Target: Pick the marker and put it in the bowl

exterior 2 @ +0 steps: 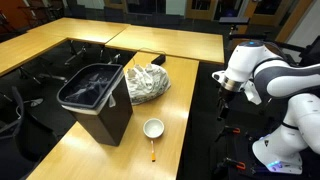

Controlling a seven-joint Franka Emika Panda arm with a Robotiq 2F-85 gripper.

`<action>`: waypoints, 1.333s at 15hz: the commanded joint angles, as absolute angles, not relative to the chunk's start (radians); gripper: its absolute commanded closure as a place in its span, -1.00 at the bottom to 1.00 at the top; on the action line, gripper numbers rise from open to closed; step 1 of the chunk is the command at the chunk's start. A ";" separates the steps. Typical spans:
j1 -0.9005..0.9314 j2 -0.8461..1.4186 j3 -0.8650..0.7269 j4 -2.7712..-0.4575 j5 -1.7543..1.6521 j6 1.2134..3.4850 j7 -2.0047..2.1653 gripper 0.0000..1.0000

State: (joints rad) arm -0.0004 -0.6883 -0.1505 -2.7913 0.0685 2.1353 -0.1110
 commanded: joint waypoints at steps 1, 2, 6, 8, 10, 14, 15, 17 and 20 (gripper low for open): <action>-0.016 -0.687 -0.136 -2.789 0.079 2.132 -0.120 -1.00; -0.016 -0.687 -0.136 -2.789 0.079 2.132 -0.120 -1.00; -0.030 -0.638 -0.018 -2.785 0.094 2.252 0.119 -1.00; -0.026 -0.548 0.070 -2.756 0.095 2.334 0.285 -1.00; -0.035 -0.416 0.164 -2.709 0.086 2.415 0.466 -1.00; -0.058 -0.118 0.285 -2.562 0.024 2.504 0.807 -1.00; -0.054 -0.048 0.285 -2.523 -0.003 2.529 0.889 -1.00; -0.013 0.086 0.239 -2.437 -0.036 2.577 1.025 -1.00; 0.058 0.271 0.158 -2.293 0.036 2.633 1.074 -1.00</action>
